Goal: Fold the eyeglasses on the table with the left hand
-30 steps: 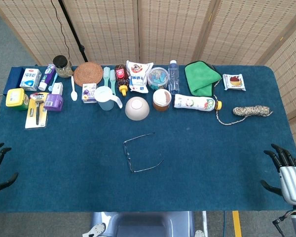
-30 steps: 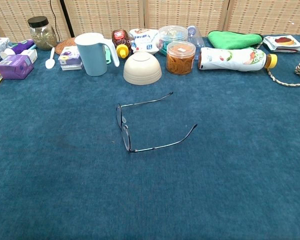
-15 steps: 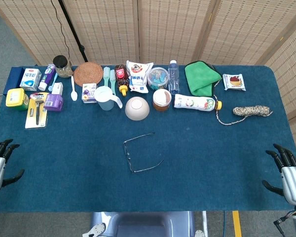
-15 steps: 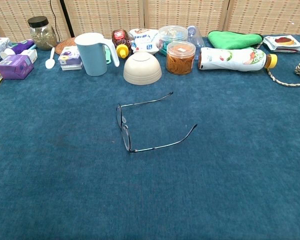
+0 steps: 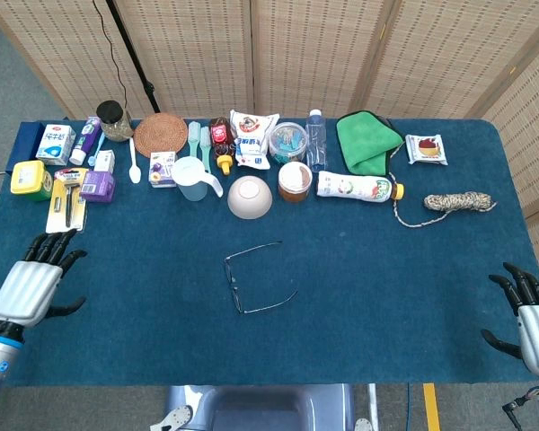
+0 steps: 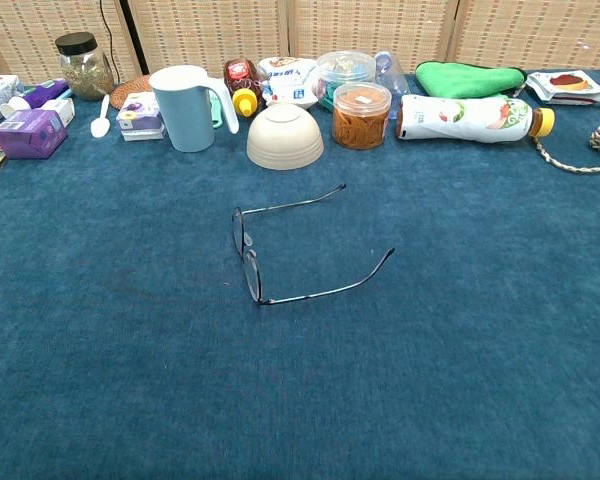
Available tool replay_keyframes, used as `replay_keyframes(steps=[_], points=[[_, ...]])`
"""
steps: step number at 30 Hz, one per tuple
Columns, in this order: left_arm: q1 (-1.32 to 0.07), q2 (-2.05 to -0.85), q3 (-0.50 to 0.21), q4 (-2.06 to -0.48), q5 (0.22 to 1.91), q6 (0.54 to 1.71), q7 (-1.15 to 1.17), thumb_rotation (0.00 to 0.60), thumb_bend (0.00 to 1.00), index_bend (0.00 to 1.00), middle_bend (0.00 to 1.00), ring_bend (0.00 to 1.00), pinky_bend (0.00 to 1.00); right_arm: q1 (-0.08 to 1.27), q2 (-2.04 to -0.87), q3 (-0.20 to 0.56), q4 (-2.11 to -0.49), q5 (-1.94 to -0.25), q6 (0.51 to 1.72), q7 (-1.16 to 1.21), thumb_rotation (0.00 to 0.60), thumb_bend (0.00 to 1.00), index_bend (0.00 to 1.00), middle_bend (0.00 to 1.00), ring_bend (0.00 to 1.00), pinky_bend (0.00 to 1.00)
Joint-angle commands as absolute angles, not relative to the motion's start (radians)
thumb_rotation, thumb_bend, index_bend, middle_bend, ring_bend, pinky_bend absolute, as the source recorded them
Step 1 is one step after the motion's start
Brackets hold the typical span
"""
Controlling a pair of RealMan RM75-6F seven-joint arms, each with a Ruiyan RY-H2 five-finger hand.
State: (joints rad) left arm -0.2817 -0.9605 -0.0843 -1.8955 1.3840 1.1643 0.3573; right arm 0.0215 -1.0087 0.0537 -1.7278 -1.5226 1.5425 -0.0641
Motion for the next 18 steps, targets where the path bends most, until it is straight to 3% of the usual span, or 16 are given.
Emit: replay_keyframes(steps=[1, 18], points=[[-0.343, -0.974, -0.098, -1.895, 1.360, 1.094, 0.387, 0.423, 0.20, 0.24, 0.00, 0.00, 0.00, 0.019, -1.007, 0.054, -1.729, -1.523, 1.546, -0.061, 0.600, 0.00, 0.21, 0.10, 0.14, 0.29], [-0.576, -1.171, -0.149, -1.763, 1.185, 0.901, 0.549, 0.381, 0.20, 0.22, 0.00, 0.00, 0.00, 0.017, -1.013, 0.054, -1.717, -1.518, 1.540, -0.050, 0.600, 0.00, 0.21, 0.10, 0.14, 0.29]])
